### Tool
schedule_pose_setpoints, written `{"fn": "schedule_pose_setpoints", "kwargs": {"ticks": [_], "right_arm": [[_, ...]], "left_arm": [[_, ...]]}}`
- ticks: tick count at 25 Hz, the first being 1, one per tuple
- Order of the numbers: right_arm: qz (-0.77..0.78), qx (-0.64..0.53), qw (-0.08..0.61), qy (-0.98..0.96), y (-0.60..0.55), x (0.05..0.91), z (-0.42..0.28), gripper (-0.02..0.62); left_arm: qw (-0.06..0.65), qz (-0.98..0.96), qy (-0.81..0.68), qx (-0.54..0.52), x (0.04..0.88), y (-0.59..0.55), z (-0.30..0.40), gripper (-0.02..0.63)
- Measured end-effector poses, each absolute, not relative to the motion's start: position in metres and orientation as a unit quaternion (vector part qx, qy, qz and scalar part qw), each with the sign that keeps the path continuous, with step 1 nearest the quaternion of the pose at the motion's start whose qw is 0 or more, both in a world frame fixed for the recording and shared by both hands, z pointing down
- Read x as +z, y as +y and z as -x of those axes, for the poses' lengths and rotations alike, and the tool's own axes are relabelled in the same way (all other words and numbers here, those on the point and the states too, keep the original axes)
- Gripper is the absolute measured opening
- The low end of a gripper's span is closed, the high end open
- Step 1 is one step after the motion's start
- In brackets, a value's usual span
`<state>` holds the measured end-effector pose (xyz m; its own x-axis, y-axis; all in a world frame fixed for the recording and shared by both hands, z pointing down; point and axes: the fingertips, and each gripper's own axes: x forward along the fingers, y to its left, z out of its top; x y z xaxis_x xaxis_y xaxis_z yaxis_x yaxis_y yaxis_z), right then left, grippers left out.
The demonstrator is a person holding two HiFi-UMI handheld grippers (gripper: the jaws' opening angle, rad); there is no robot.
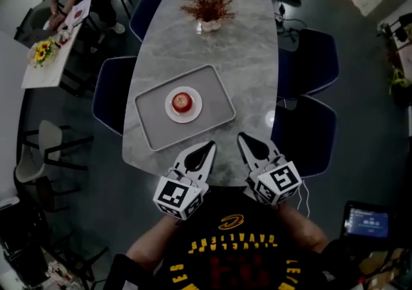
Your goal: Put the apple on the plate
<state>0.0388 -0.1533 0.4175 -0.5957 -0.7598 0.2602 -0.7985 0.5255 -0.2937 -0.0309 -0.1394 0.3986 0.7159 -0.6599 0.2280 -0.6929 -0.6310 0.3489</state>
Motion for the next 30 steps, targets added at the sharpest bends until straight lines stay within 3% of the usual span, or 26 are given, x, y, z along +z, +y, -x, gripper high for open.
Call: {"fn": "schedule_pose_setpoints", "kwargs": {"ticks": [8,30], "right_arm": [[-0.430,0.119,0.010,-0.895,-0.133,0.362,-0.032,0.006],[-0.414,0.090,0.006,-0.906,-0.108,0.360,-0.032,0.007]], "left_arm": [[0.160,-0.911,-0.381,0.014,0.354,-0.113,0.015,0.002],[0.161,-0.906,-0.392,0.013,0.354,-0.099,0.006,0.002]]}}
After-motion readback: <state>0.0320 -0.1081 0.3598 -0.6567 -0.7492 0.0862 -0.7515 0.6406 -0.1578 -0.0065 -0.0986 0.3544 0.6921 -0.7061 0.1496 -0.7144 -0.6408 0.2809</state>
